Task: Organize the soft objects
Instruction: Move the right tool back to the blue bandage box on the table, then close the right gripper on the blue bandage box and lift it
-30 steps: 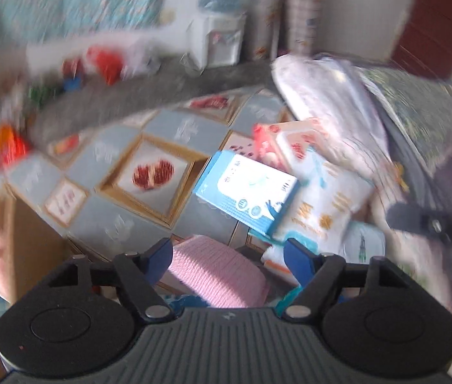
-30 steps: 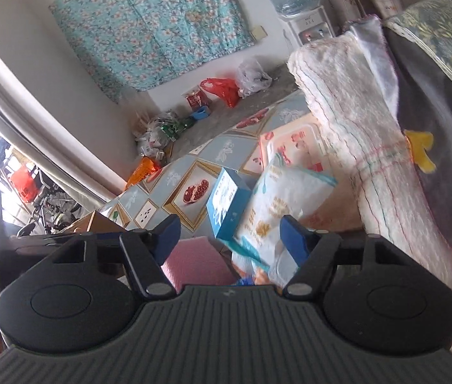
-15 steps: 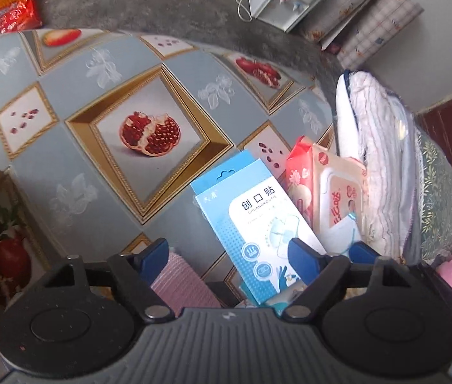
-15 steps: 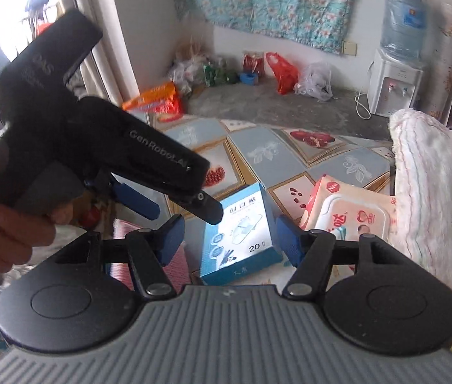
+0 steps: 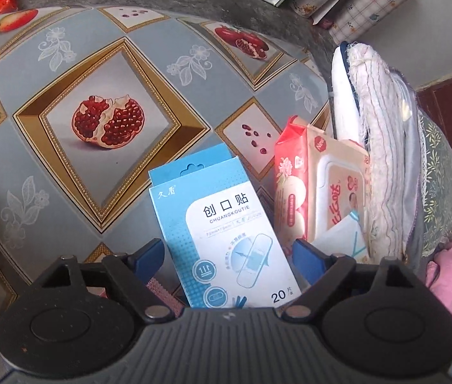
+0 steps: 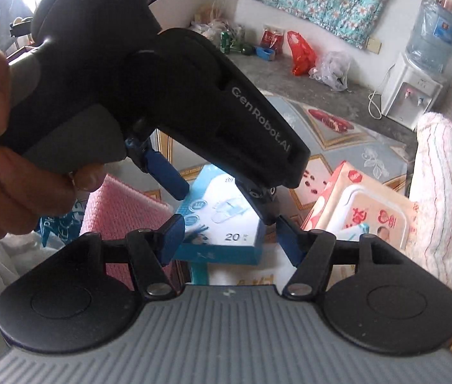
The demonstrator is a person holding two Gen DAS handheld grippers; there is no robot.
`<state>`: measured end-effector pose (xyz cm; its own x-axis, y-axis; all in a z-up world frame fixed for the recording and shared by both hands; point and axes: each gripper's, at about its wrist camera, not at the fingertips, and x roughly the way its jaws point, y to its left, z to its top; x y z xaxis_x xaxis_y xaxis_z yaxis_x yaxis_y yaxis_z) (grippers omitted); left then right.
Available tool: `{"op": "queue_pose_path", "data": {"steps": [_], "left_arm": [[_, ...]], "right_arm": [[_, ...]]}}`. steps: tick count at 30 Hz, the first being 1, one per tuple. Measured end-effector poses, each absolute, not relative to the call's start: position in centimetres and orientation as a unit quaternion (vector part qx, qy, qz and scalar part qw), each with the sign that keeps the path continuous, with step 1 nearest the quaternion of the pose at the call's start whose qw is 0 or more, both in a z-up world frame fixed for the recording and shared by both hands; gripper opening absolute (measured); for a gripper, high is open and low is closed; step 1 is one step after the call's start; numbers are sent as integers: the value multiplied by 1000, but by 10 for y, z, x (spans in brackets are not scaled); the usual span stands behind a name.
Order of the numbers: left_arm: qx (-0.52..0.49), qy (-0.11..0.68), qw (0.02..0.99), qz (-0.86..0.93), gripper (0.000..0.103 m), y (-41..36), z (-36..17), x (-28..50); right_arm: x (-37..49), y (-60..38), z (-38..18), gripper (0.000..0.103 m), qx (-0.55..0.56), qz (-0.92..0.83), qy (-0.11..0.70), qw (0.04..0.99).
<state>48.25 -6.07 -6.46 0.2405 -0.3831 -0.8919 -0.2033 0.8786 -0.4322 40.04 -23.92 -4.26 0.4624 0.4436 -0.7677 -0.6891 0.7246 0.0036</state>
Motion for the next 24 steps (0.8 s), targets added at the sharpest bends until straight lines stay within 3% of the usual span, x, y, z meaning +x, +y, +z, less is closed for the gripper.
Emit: {"op": "queue_pose_path", "data": {"steps": [7, 10, 24], "left_arm": [[-233, 626, 742, -50, 87, -57, -77, 486], [-228, 627, 743, -53, 81, -58, -78, 486], [-210, 582, 780, -86, 78, -61, -38, 464]], "right_arm": [[394, -241, -46, 51, -155, 362, 392, 831], [389, -239, -48, 50, -164, 367, 390, 829], [377, -248, -22, 50, -141, 352, 366, 850]]}}
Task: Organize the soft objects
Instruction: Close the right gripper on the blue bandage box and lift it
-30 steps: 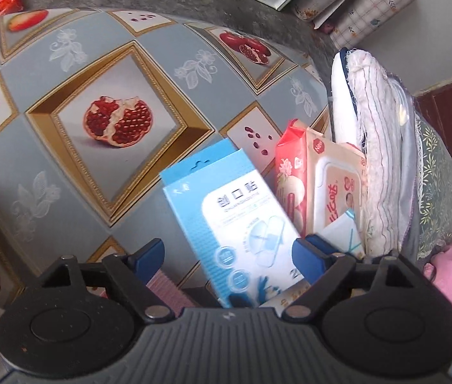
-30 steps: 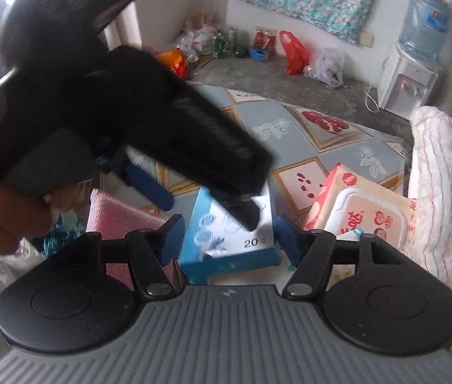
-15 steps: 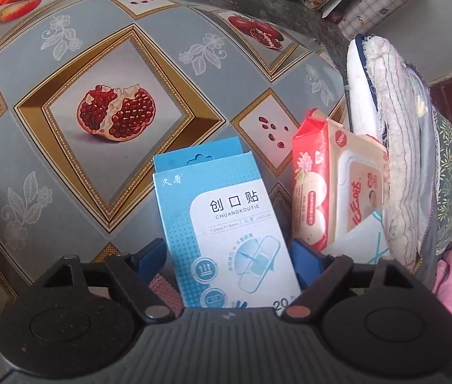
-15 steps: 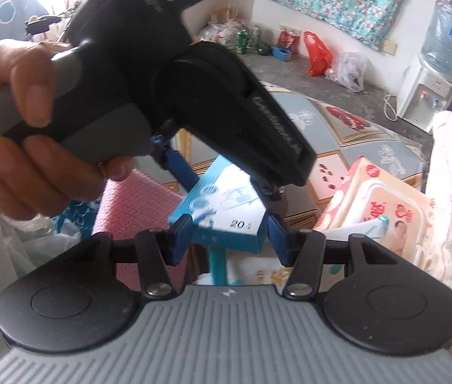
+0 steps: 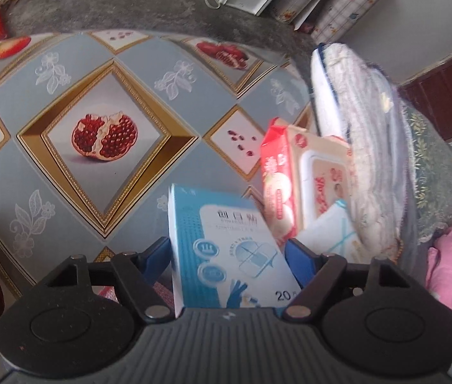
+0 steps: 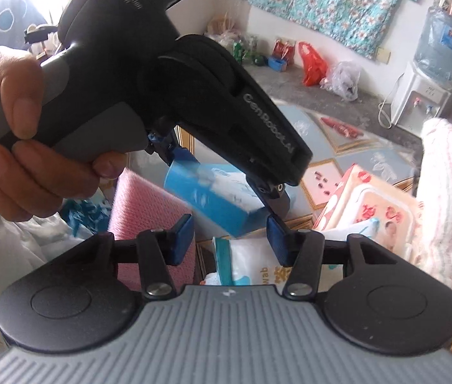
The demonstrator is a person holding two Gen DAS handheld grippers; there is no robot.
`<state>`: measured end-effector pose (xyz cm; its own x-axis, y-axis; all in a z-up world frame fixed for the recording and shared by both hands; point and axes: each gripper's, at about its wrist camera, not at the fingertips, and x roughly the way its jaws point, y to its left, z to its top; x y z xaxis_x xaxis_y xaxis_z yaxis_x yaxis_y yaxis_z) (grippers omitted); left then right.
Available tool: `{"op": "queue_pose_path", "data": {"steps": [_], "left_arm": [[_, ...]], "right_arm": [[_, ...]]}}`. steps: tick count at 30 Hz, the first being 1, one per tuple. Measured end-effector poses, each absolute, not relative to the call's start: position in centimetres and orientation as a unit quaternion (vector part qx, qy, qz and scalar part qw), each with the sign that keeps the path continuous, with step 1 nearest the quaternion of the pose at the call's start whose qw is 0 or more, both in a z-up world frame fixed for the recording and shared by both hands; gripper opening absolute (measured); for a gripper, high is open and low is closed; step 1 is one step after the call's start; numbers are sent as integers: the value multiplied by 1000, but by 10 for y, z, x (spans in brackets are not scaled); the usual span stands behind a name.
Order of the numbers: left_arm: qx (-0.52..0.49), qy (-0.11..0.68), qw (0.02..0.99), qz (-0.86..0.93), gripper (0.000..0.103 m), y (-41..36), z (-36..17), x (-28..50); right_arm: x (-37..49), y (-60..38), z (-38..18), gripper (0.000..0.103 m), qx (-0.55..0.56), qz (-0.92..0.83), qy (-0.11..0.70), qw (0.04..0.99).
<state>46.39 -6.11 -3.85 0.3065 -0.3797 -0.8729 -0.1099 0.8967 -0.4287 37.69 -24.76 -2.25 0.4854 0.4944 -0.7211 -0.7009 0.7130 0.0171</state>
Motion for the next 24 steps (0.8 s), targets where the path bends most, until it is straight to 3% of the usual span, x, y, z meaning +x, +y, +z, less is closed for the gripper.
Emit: {"op": "queue_pose_path", "data": {"steps": [1, 2, 11, 18, 20, 21, 24], "left_arm": [[-212, 579, 782, -90, 66, -60, -32, 460], [-210, 577, 784, -89, 47, -59, -26, 456], [-206, 571, 786, -119, 40, -43, 7, 403], [-210, 553, 800, -102, 43, -16, 25, 371], [-210, 543, 808, -89, 63, -5, 33, 365], [-209, 536, 814, -82, 66, 1, 37, 361], [-197, 524, 826, -60, 75, 19, 50, 355]], "right_arm": [[373, -249, -17, 50, -139, 347, 361, 854], [368, -250, -11, 49, -140, 344, 358, 857], [309, -238, 24, 48, -160, 335, 332, 867], [283, -231, 27, 49, -162, 319, 352, 865], [292, -234, 29, 51, -138, 316, 364, 866], [297, -236, 30, 52, -124, 314, 366, 867], [322, -236, 29, 71, -90, 314, 376, 867]]}}
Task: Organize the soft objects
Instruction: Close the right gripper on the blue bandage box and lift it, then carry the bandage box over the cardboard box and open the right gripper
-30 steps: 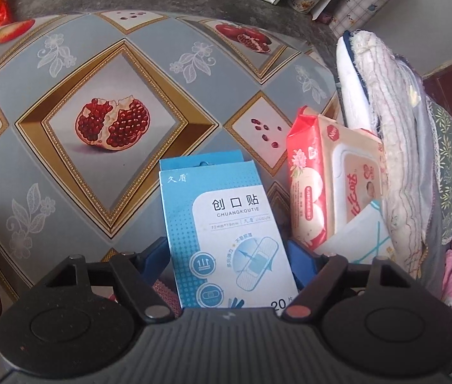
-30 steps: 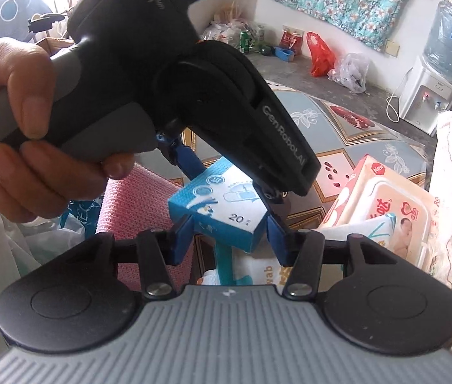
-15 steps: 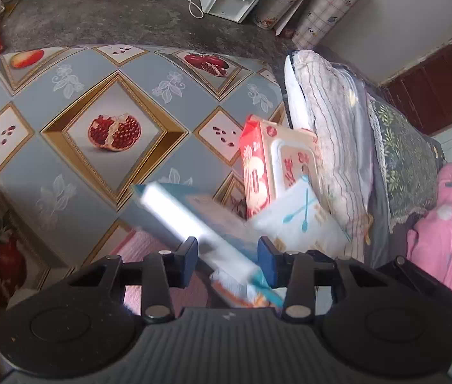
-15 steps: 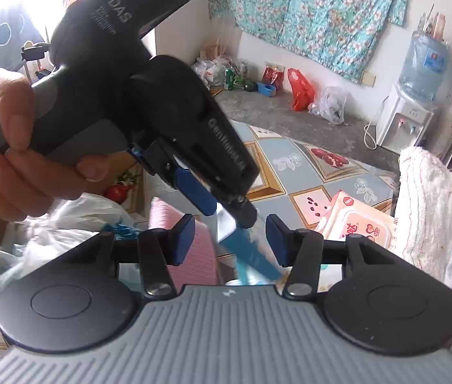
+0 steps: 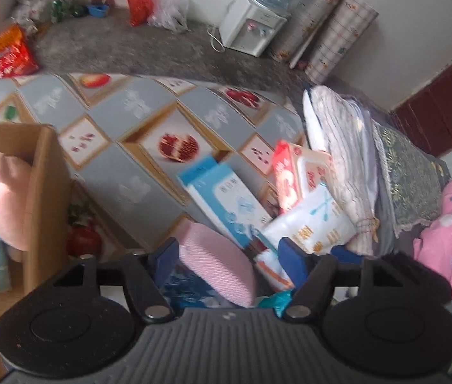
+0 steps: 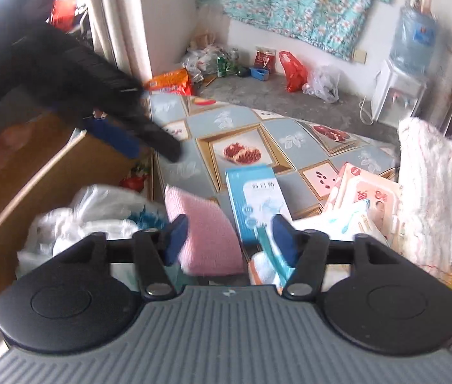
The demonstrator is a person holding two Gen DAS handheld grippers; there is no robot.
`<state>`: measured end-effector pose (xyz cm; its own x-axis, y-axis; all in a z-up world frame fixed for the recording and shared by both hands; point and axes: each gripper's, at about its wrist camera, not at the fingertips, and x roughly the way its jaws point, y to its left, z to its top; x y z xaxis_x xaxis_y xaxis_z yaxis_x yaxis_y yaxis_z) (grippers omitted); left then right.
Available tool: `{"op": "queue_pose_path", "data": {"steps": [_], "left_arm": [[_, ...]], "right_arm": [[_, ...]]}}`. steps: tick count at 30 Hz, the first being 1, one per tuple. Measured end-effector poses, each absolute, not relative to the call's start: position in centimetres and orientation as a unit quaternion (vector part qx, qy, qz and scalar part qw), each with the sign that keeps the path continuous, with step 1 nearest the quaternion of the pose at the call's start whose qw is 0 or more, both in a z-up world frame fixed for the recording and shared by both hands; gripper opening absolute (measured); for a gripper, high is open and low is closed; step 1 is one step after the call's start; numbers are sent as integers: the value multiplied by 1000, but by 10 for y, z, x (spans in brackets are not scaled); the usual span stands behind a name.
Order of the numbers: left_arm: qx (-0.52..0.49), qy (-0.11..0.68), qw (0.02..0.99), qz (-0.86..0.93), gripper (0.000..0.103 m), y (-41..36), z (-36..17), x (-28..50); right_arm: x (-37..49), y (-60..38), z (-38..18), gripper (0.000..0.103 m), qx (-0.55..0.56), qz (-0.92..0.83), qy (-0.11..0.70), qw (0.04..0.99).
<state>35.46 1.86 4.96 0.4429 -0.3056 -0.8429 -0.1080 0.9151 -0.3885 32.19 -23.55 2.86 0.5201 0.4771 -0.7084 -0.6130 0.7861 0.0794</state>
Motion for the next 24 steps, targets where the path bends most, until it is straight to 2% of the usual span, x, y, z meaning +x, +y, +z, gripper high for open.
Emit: {"op": "queue_pose_path", "data": {"steps": [1, 3, 5, 10, 16, 17, 21, 23, 24], "left_arm": [[-197, 523, 827, -54, 81, 25, 53, 352], [-195, 517, 832, -49, 82, 37, 62, 347], [-188, 514, 836, -43, 89, 49, 71, 340], [-173, 494, 852, -16, 95, 91, 95, 315], [-194, 468, 862, 23, 97, 150, 110, 283], [-201, 464, 862, 28, 97, 157, 110, 278], [-218, 456, 862, 38, 97, 180, 107, 263], [-223, 454, 862, 37, 97, 186, 104, 256], [-224, 454, 862, 35, 97, 188, 103, 254]], "right_arm": [[332, -232, 27, 75, -83, 317, 379, 866], [353, -222, 20, 78, -72, 328, 393, 856], [374, -206, 11, 82, -77, 329, 411, 847], [417, -156, -24, 86, -137, 314, 447, 827], [450, -127, -66, 87, -159, 263, 505, 807], [454, -127, -72, 91, -160, 256, 508, 807], [460, -126, -75, 90, -162, 241, 506, 812], [462, -128, -74, 81, -168, 233, 506, 813], [463, -129, -75, 81, -168, 226, 509, 813]]}}
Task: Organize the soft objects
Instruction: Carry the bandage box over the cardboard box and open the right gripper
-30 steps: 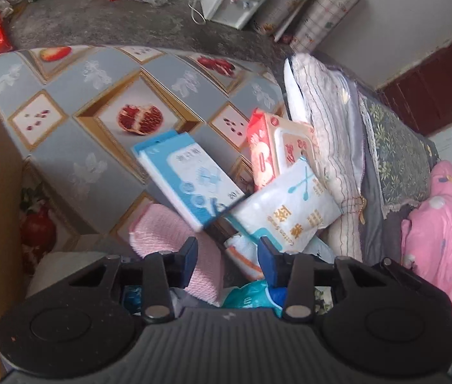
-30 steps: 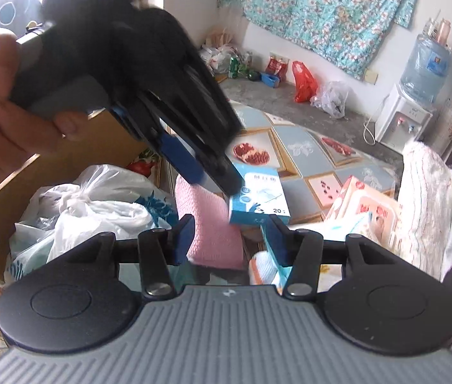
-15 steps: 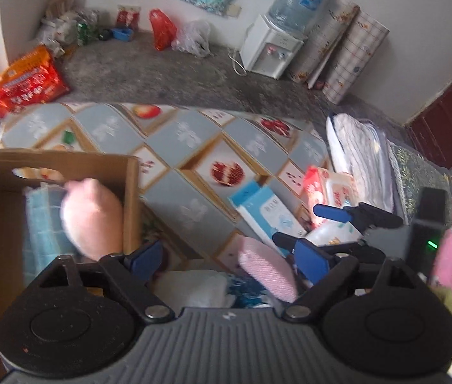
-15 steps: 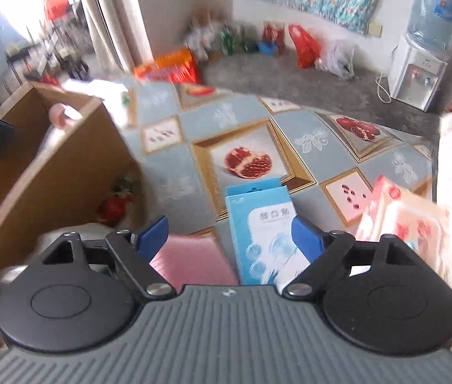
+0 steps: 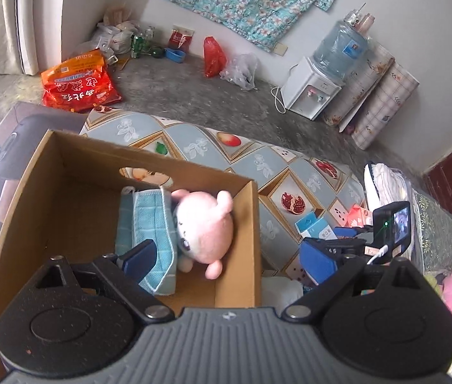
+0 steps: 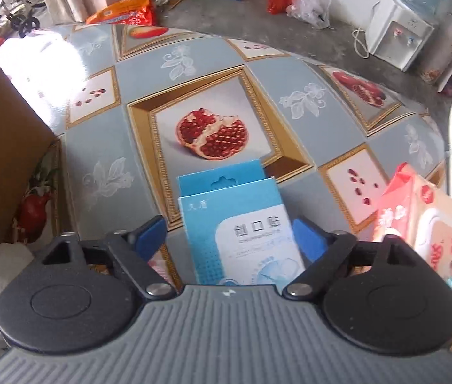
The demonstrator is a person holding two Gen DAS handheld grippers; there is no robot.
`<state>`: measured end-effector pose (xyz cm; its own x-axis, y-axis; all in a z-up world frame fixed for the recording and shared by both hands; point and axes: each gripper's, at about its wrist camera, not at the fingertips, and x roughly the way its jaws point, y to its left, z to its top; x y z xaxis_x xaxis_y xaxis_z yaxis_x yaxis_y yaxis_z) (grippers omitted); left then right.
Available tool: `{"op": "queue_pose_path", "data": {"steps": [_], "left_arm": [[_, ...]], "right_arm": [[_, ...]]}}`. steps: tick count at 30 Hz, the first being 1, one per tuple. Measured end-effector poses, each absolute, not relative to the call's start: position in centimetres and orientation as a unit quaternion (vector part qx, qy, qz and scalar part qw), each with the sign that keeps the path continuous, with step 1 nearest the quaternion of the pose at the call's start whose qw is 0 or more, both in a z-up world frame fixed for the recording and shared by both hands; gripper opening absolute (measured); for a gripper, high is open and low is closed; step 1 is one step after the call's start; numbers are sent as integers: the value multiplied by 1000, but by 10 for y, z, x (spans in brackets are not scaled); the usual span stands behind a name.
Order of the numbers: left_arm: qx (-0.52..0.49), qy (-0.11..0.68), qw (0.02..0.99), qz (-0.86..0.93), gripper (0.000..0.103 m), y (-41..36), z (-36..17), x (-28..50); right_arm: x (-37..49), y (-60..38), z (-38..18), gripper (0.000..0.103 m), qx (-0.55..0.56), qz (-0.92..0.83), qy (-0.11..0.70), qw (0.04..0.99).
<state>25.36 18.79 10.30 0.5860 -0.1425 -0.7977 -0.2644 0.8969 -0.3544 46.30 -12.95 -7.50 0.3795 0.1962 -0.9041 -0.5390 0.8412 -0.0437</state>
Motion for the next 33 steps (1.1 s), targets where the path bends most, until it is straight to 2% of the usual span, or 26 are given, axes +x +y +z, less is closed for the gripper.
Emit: {"op": "queue_pose_path", "data": {"steps": [5, 11, 19, 24, 28, 33], "left_arm": [[-225, 450, 864, 27, 97, 190, 100, 238], [-211, 436, 875, 29, 97, 182, 103, 219], [-192, 370, 908, 39, 97, 182, 133, 173], [-199, 343, 917, 48, 97, 194, 145, 139], [-213, 334, 917, 55, 97, 214, 147, 112], [-226, 324, 916, 74, 98, 244, 144, 79]], "right_arm": [[468, -139, -87, 80, -159, 211, 522, 811], [452, -147, -71, 79, -156, 204, 475, 842], [396, -156, 42, 77, -77, 238, 369, 895], [341, -119, 107, 77, -15, 327, 333, 884], [316, -60, 122, 77, 44, 399, 360, 842], [300, 37, 94, 77, 78, 435, 434, 785]]}}
